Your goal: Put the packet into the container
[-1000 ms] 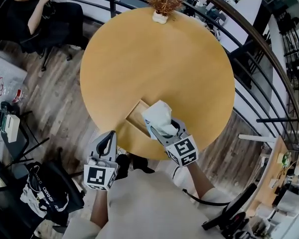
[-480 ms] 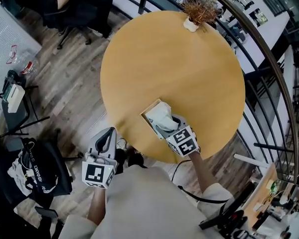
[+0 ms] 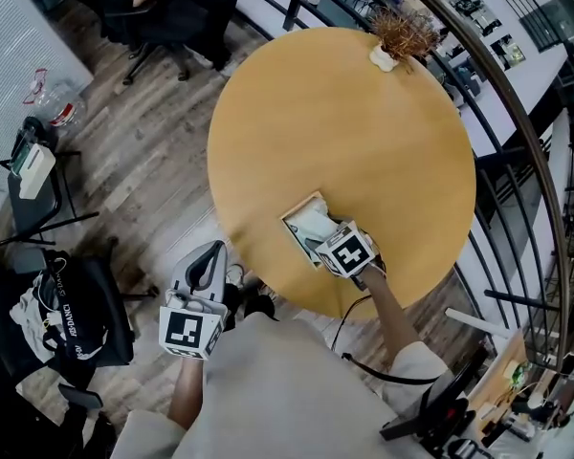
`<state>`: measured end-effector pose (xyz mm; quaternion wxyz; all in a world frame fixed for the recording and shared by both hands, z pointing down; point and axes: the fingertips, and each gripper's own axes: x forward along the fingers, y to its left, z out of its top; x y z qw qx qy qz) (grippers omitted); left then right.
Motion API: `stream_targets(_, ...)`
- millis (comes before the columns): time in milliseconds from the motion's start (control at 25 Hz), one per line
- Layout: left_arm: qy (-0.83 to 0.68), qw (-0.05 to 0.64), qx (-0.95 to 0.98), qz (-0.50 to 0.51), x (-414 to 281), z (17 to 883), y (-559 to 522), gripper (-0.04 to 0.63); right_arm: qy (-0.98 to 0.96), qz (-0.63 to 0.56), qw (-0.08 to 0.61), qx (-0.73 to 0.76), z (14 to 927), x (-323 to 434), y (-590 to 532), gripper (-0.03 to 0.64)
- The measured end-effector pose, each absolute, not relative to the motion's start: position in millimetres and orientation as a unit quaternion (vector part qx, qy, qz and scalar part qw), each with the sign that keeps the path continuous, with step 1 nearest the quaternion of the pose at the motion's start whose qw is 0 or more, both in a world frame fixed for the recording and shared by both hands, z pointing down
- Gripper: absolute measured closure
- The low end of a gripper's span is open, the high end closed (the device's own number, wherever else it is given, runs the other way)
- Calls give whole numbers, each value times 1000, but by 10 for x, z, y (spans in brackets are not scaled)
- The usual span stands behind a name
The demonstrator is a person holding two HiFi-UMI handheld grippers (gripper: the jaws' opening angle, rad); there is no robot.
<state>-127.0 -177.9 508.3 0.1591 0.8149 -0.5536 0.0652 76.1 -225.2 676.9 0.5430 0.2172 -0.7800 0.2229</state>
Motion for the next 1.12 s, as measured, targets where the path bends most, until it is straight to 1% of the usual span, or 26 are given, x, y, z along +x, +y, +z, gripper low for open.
stream_targets(280,-563,159,808,63,-1353,5063,-1757,590,-760,198,583,206,6905,666,-2278,344)
stream_targets(600,-565,159,808,62,-1414,5084,-1742,590,-762,187,591,187,6906,685,-2248,344)
stream_targets(800,-560,159,811,56,-1386,5052,-1778,591,-758,165,604,180,6806,704,-2258,313)
stream_targets(1120,-561,157,811,51,-1417,5032,-1787,591,-761,168,603,174,6685,723,-2276,260)
